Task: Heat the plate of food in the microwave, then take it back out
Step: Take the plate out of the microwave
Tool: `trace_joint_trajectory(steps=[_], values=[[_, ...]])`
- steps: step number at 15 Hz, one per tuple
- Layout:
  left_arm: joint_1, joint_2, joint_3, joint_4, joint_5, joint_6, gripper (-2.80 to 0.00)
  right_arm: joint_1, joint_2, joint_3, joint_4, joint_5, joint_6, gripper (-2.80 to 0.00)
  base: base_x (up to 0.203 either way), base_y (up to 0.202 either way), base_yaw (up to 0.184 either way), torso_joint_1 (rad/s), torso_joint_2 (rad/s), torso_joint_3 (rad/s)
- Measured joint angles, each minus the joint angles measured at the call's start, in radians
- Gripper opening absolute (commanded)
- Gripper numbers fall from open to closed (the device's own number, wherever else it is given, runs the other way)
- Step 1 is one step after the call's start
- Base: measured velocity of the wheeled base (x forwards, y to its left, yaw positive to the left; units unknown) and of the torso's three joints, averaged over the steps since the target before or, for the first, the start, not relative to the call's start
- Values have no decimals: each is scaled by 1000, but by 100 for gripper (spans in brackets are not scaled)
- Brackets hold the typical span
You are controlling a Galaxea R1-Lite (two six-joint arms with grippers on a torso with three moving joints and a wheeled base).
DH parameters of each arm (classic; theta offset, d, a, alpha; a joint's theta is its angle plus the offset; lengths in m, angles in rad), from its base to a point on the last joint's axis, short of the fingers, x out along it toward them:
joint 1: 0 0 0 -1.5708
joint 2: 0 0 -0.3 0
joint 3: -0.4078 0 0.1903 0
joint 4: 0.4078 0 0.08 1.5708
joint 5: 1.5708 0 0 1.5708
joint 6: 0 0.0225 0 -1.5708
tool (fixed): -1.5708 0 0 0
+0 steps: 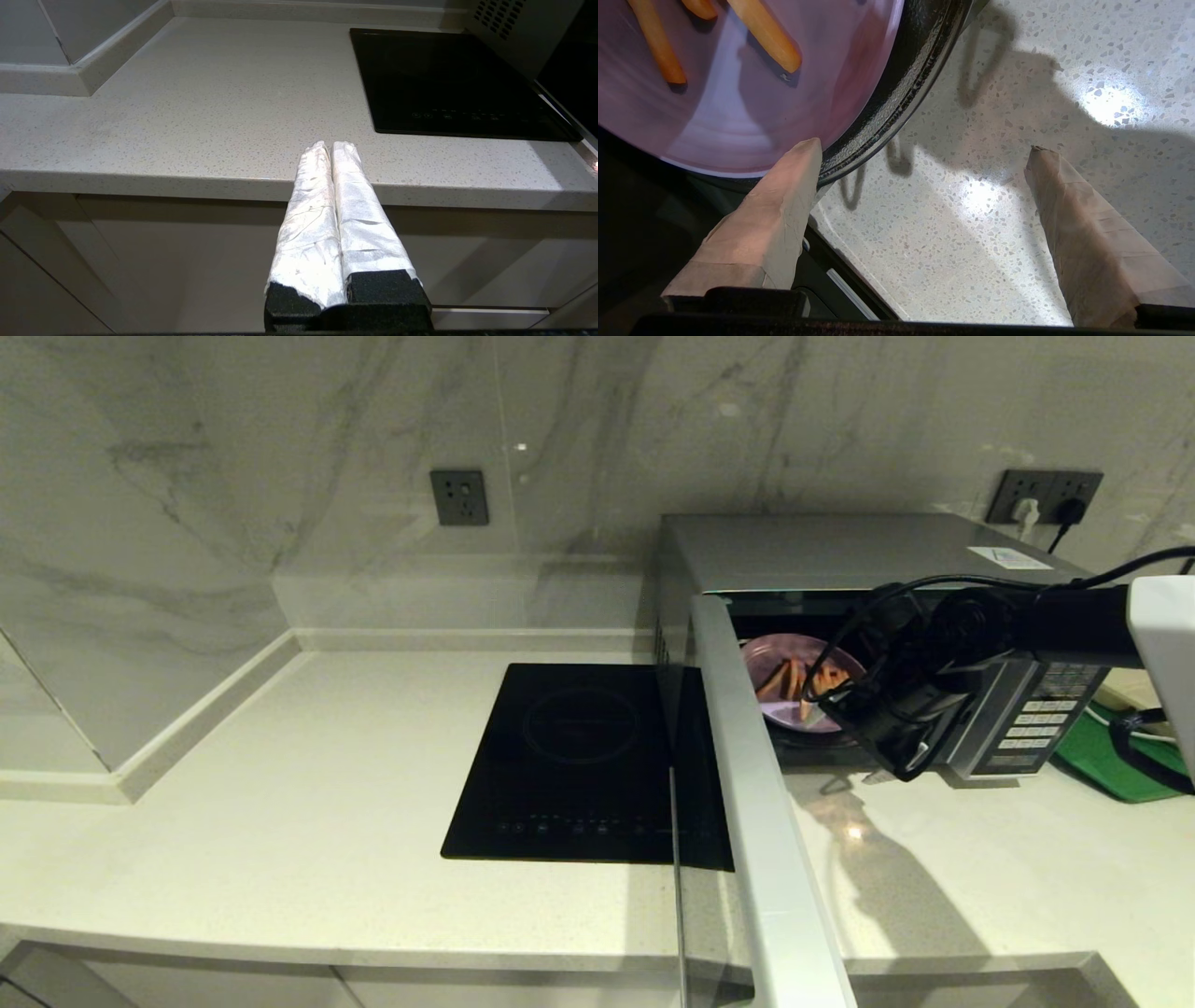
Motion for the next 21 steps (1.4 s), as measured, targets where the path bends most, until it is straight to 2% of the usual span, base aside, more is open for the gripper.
trace_joint_trajectory(steps=[5, 11, 21], values=[[0, 0, 0, 1, 0, 0, -280, -1, -13, -5, -13, 6, 2, 0, 0, 0, 0, 0, 0, 0], [0, 0, 0, 1, 0, 0, -280, -3, -12, 43, -153, 34, 11, 0, 0, 0, 0, 0, 0, 0], [0, 0, 0, 0, 0, 0, -280, -5, -1, 66, -169, 35, 11, 0, 0, 0, 0, 0, 0, 0]])
